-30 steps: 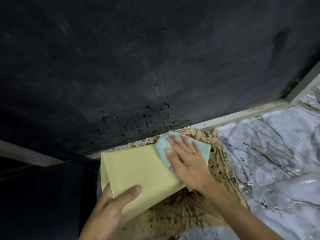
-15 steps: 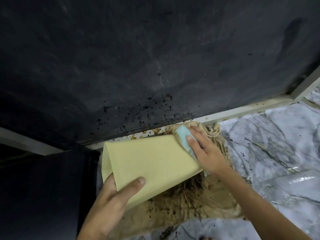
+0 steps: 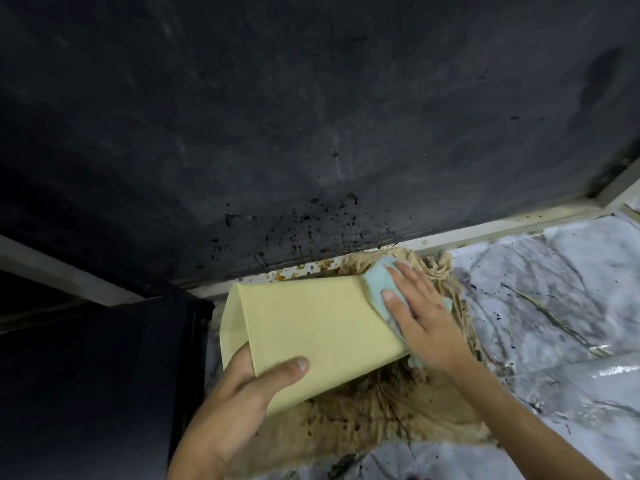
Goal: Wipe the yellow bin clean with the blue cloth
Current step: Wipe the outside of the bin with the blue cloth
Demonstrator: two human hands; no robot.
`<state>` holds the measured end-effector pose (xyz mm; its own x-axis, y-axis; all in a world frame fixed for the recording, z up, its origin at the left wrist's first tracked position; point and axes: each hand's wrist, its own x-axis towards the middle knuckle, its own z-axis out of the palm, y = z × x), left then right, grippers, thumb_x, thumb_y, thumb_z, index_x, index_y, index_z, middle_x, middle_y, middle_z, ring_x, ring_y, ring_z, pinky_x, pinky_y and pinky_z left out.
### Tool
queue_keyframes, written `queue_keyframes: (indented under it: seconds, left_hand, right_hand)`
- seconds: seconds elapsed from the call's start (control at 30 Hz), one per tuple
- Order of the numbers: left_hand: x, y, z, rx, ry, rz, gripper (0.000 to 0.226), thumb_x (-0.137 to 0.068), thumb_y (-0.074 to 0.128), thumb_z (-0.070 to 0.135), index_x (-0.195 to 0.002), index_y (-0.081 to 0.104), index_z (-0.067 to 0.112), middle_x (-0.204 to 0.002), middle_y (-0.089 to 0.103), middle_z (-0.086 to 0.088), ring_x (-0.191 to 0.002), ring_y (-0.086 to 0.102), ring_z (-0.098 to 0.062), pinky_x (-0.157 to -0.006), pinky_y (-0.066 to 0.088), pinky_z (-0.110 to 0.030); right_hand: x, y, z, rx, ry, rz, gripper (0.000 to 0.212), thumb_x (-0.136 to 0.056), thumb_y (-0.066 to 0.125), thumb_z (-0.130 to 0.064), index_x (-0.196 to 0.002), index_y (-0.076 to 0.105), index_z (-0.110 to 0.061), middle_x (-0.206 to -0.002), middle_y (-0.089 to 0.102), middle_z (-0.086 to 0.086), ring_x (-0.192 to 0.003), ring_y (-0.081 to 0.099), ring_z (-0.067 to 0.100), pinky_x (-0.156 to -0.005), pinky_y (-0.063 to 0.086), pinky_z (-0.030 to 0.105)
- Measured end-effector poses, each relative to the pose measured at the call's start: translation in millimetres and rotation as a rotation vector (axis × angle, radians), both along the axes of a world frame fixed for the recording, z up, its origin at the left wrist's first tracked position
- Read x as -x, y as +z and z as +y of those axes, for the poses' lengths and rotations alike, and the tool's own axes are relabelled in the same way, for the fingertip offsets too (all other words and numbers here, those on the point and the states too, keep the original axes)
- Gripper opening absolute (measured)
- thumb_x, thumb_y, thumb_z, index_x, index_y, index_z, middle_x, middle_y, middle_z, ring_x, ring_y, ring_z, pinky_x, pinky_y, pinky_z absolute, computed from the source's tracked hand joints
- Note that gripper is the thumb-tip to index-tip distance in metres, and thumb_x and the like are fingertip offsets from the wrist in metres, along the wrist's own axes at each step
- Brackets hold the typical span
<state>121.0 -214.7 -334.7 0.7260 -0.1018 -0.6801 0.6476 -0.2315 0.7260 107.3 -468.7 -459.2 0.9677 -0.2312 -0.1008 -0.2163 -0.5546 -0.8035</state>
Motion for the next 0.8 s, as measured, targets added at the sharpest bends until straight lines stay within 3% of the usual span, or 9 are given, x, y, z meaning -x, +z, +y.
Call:
queue_keyframes:
  seconds: [0.07, 0.17, 0.27, 0.33, 0.43, 0.47, 0.53, 0.67, 0.8]
  left_hand:
    - [-6.4, 2.9, -2.8, -0.003, -0.027, 0.049, 0.047, -0.068, 0.089, 0.010, -0.108, 0.073, 0.028, -0.104, 0.083, 0.009, -0.105, 0.072, -0.017, -0.090, 0.053, -0.035]
    - [-21.9, 10.9, -10.9, 0.012, -0.100, 0.088, 0.056, -0.064, 0.083, -0.010, -0.112, 0.072, 0.015, -0.098, 0.084, -0.003, -0.089, 0.078, -0.022, -0.070, 0.055, -0.031]
    - [-31.6, 11.2, -5.9, 0.011, -0.158, 0.102, 0.073, -0.053, 0.086, -0.008, -0.122, 0.069, 0.011, -0.105, 0.083, -0.009, -0.097, 0.078, -0.027, -0.077, 0.057, -0.036]
    - [-34.5, 15.9, 0.6, 0.012, -0.218, 0.131, 0.079, -0.049, 0.091, -0.006, -0.122, 0.069, 0.012, -0.105, 0.083, -0.007, -0.100, 0.077, -0.026, -0.081, 0.056, -0.038]
    - [-42.0, 29.1, 2.4, 0.049, -0.347, 0.197, 0.091, -0.039, 0.100, 0.017, -0.123, 0.067, 0.014, -0.113, 0.081, -0.011, -0.107, 0.075, -0.035, -0.091, 0.058, -0.051]
    - [-46.7, 34.6, 0.0, 0.068, -0.355, 0.189, 0.081, -0.049, 0.098, 0.027, -0.123, 0.068, 0.013, -0.116, 0.079, -0.016, -0.112, 0.072, -0.040, -0.094, 0.055, -0.056]
    - [-62.9, 37.0, -7.1, 0.057, -0.227, 0.145, 0.054, -0.076, 0.080, 0.042, -0.119, 0.073, 0.011, -0.117, 0.078, -0.019, -0.113, 0.072, -0.041, -0.095, 0.056, -0.054]
    - [-79.6, 18.6, -7.7, -0.038, 0.100, 0.092, 0.091, -0.050, 0.087, 0.065, -0.124, 0.071, 0.013, -0.115, 0.077, -0.017, -0.105, 0.073, -0.038, -0.100, 0.053, -0.056]
    - [-65.8, 16.9, -13.0, -0.149, 0.098, 0.011, 0.080, -0.073, 0.078, 0.055, -0.136, 0.055, 0.010, -0.120, 0.074, -0.017, -0.105, 0.073, -0.039, -0.084, 0.059, -0.051]
  right_hand:
    - [-3.4, 2.2, 1.3, -0.002, -0.060, 0.043, 0.066, -0.093, 0.023, -0.072, -0.152, 0.029, -0.042, -0.158, 0.015, -0.028, -0.154, 0.006, 0.008, -0.125, 0.005, 0.039]
    - [0.5, 29.3, 36.9, 0.062, 0.115, -0.058, 0.058, -0.099, 0.018, -0.062, -0.154, 0.019, -0.043, -0.161, 0.009, -0.028, -0.152, -0.005, 0.001, -0.125, -0.003, 0.035]
    - [2.9, 38.3, 53.7, 0.067, 0.266, -0.189, 0.048, -0.103, 0.027, -0.055, -0.151, 0.022, -0.051, -0.162, 0.015, -0.028, -0.152, -0.002, -0.002, -0.123, -0.002, 0.031]
    - [2.1, 26.5, 40.8, 0.067, 0.185, -0.195, 0.049, -0.099, 0.028, -0.063, -0.147, 0.026, -0.056, -0.160, 0.019, -0.029, -0.152, 0.005, -0.001, -0.124, 0.005, 0.039]
    - [0.0, 6.5, 8.0, 0.072, 0.048, -0.167, 0.045, -0.094, 0.030, -0.071, -0.138, 0.028, -0.067, -0.154, 0.027, -0.033, -0.149, 0.018, 0.002, -0.121, 0.019, 0.049]
    - [0.3, 1.0, 0.3, 0.065, 0.047, -0.189, 0.042, -0.094, 0.033, -0.070, -0.136, 0.029, -0.070, -0.152, 0.032, -0.030, -0.148, 0.024, 0.004, -0.119, 0.024, 0.050]
    - [1.2, -8.0, -7.2, 0.021, 0.075, -0.262, 0.042, -0.095, 0.042, -0.065, -0.136, 0.033, -0.068, -0.151, 0.042, -0.022, -0.147, 0.030, 0.011, -0.115, 0.031, 0.053]
    - [13.1, -15.4, -5.0, 0.005, 0.113, -0.339, 0.045, -0.096, 0.053, -0.052, -0.140, 0.041, -0.057, -0.153, 0.043, -0.018, -0.149, 0.029, 0.017, -0.119, 0.030, 0.044]
    - [28.4, -15.2, 9.0, -0.062, -0.042, -0.402, 0.038, -0.097, 0.054, -0.037, -0.134, 0.057, -0.041, -0.144, 0.055, -0.016, -0.142, 0.041, 0.017, -0.116, 0.035, 0.037]
